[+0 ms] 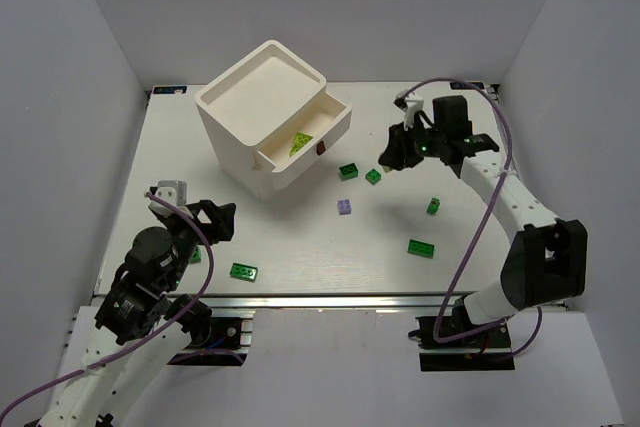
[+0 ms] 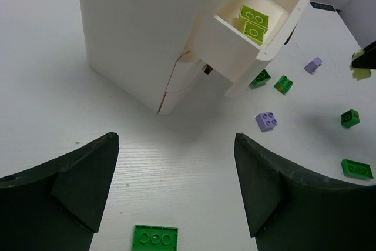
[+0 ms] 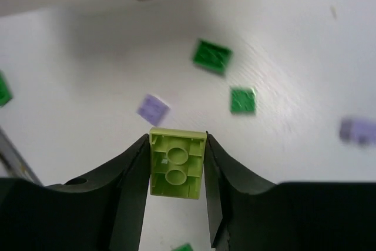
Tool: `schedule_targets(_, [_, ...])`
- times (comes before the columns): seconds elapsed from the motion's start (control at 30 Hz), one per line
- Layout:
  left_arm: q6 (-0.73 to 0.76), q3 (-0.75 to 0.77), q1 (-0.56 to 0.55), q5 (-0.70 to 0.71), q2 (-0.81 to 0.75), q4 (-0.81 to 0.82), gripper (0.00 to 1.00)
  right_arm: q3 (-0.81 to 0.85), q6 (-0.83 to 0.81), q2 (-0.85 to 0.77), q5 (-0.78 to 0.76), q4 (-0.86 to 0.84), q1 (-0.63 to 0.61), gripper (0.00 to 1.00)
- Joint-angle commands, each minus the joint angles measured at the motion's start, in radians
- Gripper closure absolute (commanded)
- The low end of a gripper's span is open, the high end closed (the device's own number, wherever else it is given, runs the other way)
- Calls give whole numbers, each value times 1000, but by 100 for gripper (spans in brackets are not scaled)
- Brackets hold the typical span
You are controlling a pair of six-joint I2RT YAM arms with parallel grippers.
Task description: Sort the legos into containers by color
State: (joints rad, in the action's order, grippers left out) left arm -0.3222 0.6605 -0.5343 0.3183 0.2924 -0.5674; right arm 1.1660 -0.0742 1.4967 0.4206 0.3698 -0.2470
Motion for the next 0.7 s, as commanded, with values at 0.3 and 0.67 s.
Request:
schedule_targets(0.3, [2,-10,-6,7,-1,8,10,472,-554,59,288,49,-303,100])
schedule_targets(0.67, [-2,-10,-6,21,10,4,10,722,-734,316,122,90,-492,83])
